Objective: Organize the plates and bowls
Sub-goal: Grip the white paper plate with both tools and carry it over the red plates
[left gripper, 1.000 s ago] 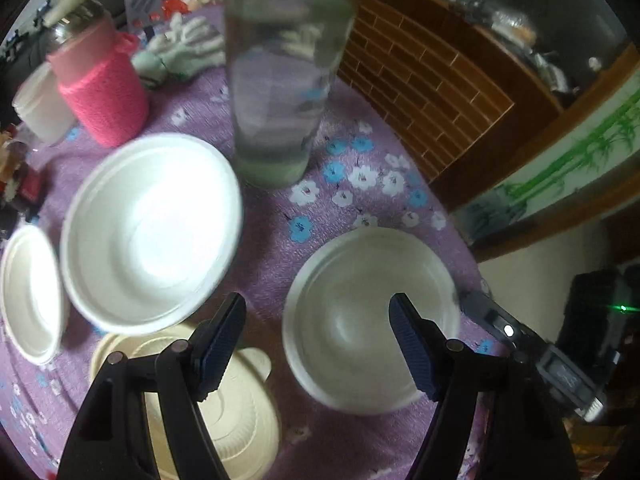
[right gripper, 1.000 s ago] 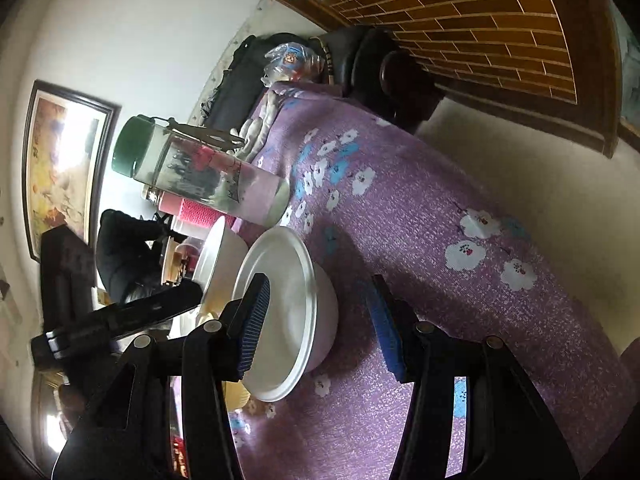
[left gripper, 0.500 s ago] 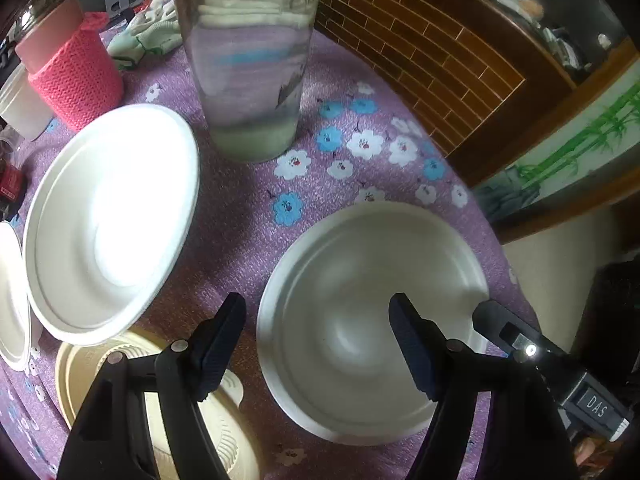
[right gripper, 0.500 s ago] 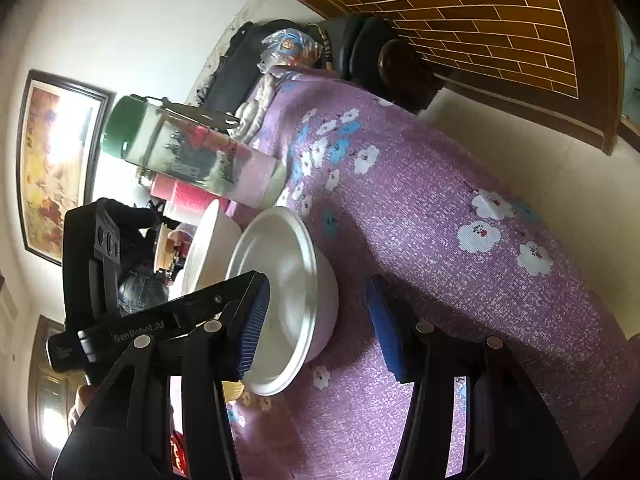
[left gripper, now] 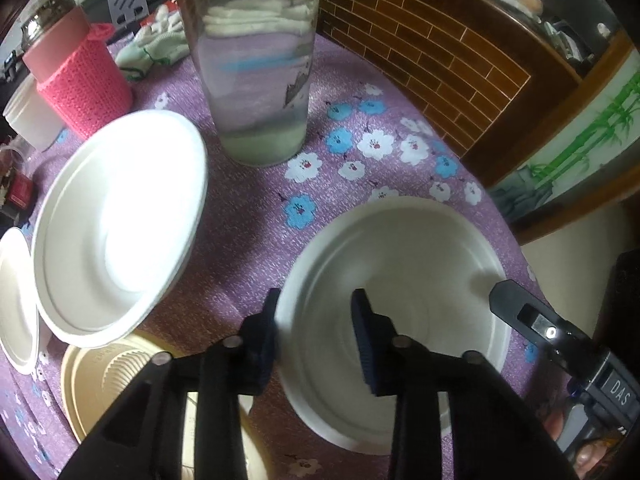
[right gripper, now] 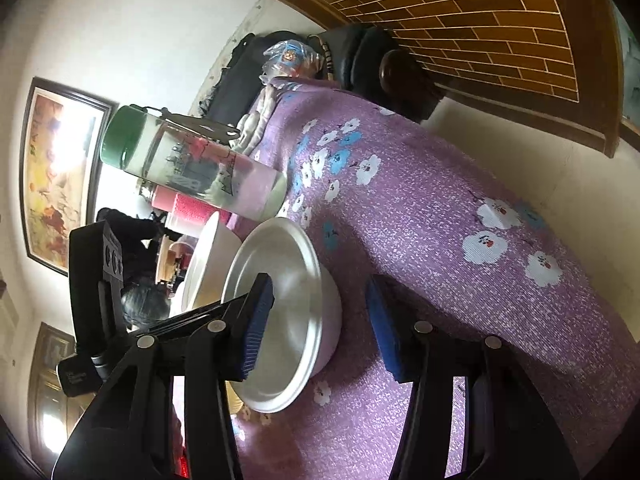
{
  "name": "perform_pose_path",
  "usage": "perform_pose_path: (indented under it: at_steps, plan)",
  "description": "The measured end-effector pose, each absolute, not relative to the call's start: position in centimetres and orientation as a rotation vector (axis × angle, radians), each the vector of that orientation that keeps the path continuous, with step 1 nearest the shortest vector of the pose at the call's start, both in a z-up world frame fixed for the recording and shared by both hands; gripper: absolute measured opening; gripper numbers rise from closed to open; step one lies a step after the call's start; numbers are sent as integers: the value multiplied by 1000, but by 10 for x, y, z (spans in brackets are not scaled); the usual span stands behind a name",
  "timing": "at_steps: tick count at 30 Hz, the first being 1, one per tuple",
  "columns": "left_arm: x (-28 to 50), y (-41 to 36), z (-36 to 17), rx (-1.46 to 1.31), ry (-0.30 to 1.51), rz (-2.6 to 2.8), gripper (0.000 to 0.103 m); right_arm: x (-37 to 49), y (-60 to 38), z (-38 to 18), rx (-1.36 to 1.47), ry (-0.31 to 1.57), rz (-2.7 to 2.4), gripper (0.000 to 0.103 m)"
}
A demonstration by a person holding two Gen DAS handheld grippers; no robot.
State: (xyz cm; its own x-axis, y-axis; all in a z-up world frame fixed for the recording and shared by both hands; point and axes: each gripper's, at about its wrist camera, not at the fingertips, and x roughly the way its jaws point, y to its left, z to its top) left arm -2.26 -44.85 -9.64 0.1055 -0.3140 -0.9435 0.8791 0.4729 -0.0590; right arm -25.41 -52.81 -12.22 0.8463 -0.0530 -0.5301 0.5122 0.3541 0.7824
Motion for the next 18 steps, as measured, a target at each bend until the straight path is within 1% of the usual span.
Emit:
perform_pose_path:
  at_steps: [2,3,4,5,8,10,12,18]
  plan:
    - [-22,-447,-94,605,1132,-974,22,-254,-529,-123,1160,450,-366,47]
    - [-22,-446,-93,599,1128,-981,22,-254,-529,-123,1160,446,-362,45]
    - [-23,-446,-92,599,1122,-985,21,-252,-529,-124,1162,451,-354,39]
    - [-24,-446,-91,604,1112,-984,16,-251,-529,-126,1167,455,-349,32]
    - [-27,-443,-89,607,1090,-983,14,-249,-532,-132,1195,471,-332,21]
    - [-31,-442,-86,600,1080,-991,14,-250,-533,-135,1207,475,-341,17]
    - [-36,-438,-80,592,1070,-1009,12,-252,-534,-137,1225,472,-343,16]
    - [-53,-413,-56,580,984,-1016,12,-261,-525,-128,1237,427,-301,16]
